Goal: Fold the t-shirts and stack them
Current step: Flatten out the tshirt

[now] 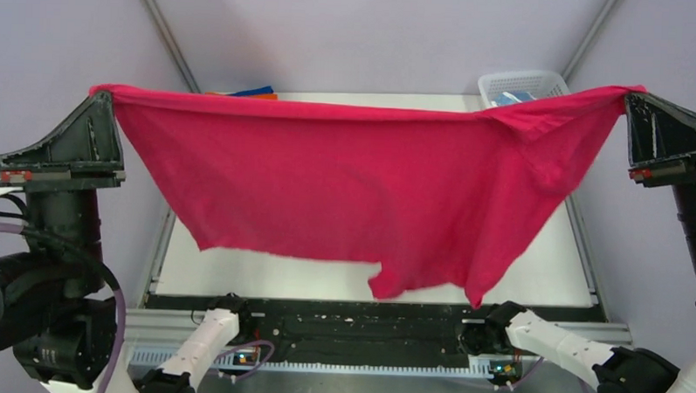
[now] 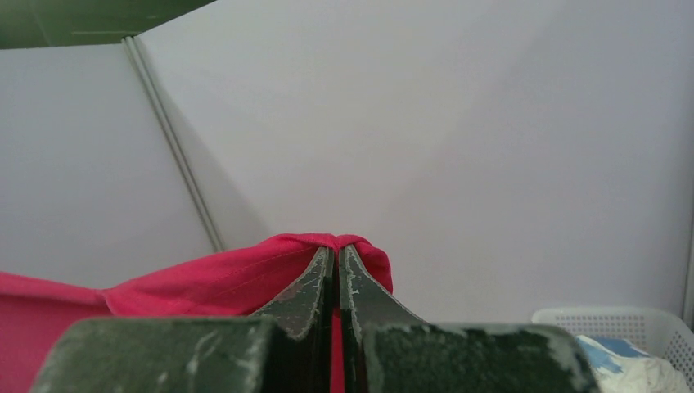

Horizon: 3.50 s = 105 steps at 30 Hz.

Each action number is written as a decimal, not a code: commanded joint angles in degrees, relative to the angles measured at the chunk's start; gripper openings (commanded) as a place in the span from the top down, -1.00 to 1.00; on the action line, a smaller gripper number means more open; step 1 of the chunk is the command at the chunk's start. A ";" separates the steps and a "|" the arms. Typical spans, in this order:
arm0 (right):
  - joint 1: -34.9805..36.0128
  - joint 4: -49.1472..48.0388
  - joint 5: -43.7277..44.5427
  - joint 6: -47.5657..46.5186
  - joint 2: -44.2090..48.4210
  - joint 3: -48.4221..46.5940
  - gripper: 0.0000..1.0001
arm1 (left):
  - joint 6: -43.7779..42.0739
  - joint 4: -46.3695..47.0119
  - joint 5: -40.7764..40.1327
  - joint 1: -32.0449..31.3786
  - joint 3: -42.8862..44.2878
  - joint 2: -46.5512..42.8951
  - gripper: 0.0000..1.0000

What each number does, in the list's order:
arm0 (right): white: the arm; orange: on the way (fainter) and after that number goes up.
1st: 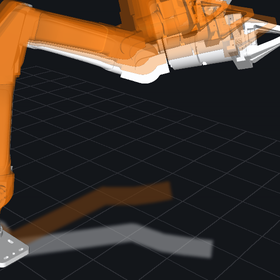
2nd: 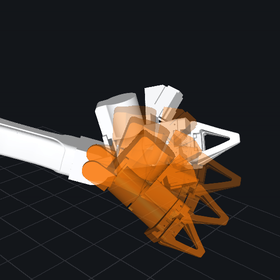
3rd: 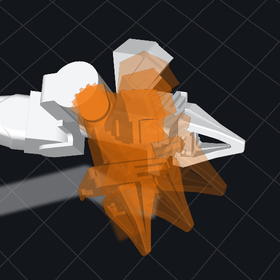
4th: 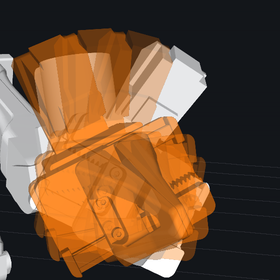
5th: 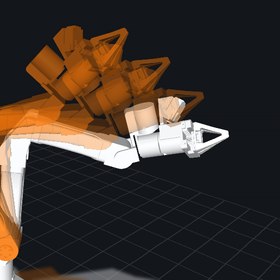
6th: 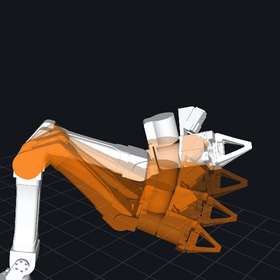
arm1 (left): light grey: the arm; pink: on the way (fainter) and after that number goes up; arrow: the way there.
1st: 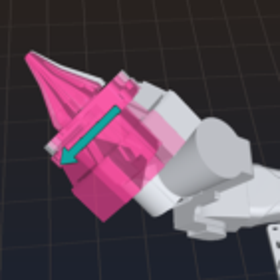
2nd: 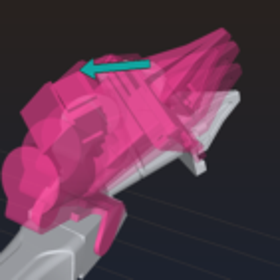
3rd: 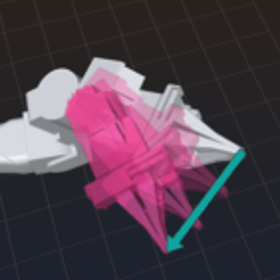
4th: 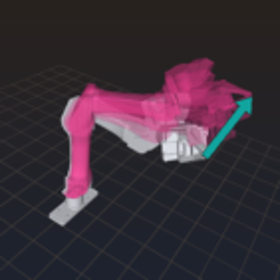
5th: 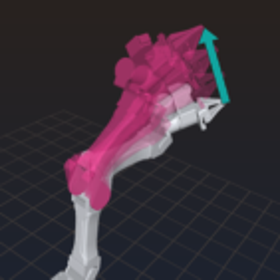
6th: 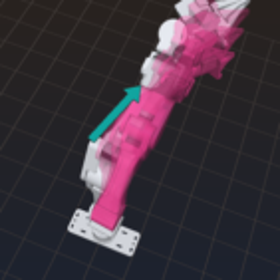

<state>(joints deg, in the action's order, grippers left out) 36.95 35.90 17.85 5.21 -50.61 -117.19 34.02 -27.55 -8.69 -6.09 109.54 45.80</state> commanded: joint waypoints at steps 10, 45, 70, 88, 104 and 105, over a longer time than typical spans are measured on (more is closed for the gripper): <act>-0.47 -22.05 29.75 -19.10 -2.16 28.04 1.00 | -0.81 8.79 -5.61 0.11 -30.65 5.22 1.00; -17.07 -34.12 -14.90 13.82 -49.25 47.86 -0.97 | 4.01 10.84 4.35 0.20 -35.76 48.43 -0.97; -17.02 -36.36 -20.25 14.30 -79.67 17.84 -0.98 | 3.04 9.19 9.43 0.10 -50.31 48.58 -0.97; -17.07 -15.90 -4.68 20.68 -41.38 48.60 -0.97 | 2.97 10.35 14.17 -1.47 -53.40 43.83 -0.97; -18.91 -0.07 -8.74 36.98 -7.42 86.49 -0.20 | 3.93 13.69 14.58 -1.47 -61.20 42.95 -0.97; -18.87 -0.13 -8.48 37.47 -8.08 86.94 -0.12 | 3.98 13.47 14.17 -1.47 -61.27 42.97 -0.97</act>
<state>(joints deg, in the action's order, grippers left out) 18.46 36.51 11.79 38.24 -58.83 -31.64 37.58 -15.99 5.61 -7.55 49.17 89.71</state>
